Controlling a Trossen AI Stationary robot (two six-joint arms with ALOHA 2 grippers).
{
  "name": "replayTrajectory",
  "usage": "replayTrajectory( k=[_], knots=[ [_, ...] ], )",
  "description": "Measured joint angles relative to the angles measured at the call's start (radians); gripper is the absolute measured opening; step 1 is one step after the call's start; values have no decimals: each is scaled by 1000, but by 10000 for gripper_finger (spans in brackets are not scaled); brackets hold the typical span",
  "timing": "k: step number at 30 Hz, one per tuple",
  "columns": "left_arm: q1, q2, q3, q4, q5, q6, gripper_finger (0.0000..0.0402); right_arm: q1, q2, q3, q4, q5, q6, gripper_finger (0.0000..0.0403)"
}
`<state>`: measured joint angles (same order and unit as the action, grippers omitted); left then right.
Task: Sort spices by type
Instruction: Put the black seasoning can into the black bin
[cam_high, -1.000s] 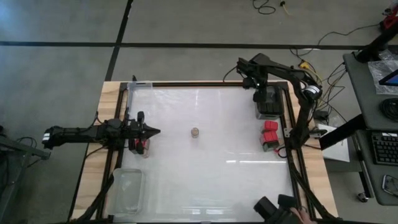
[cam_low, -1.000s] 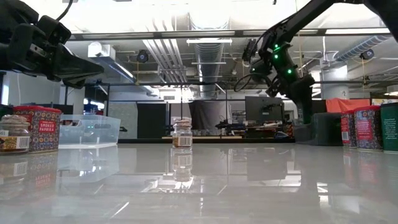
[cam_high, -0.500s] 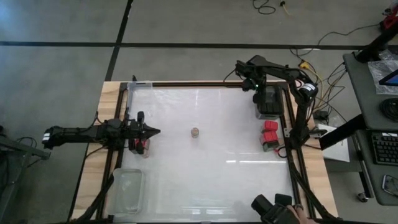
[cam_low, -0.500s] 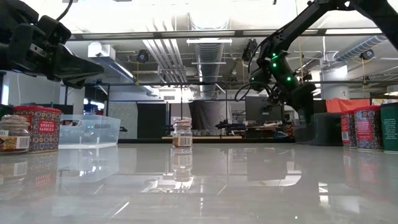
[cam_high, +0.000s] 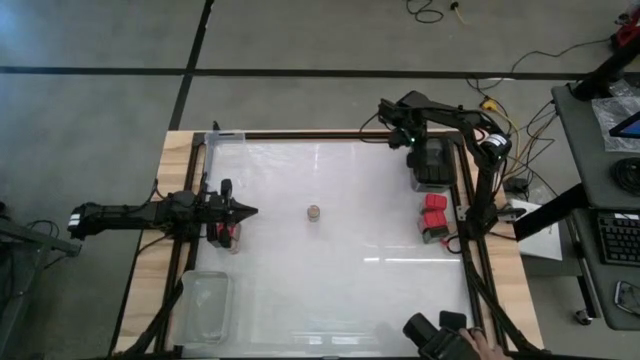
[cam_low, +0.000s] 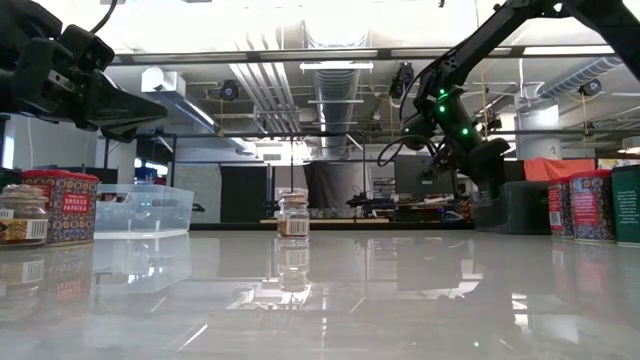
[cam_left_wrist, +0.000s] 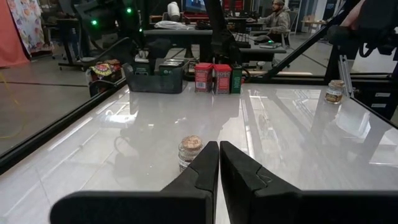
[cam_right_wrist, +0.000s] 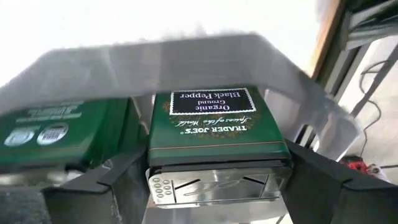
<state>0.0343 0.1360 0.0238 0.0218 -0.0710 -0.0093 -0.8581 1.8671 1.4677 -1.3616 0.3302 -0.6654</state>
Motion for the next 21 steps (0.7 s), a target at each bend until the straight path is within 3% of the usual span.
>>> replayTrajectory(
  k=[21],
  knots=[
    [0, 0, 0, 0, 0, 0, 0, 0, -8, 0, 13, 3, 37, 354]
  ],
)
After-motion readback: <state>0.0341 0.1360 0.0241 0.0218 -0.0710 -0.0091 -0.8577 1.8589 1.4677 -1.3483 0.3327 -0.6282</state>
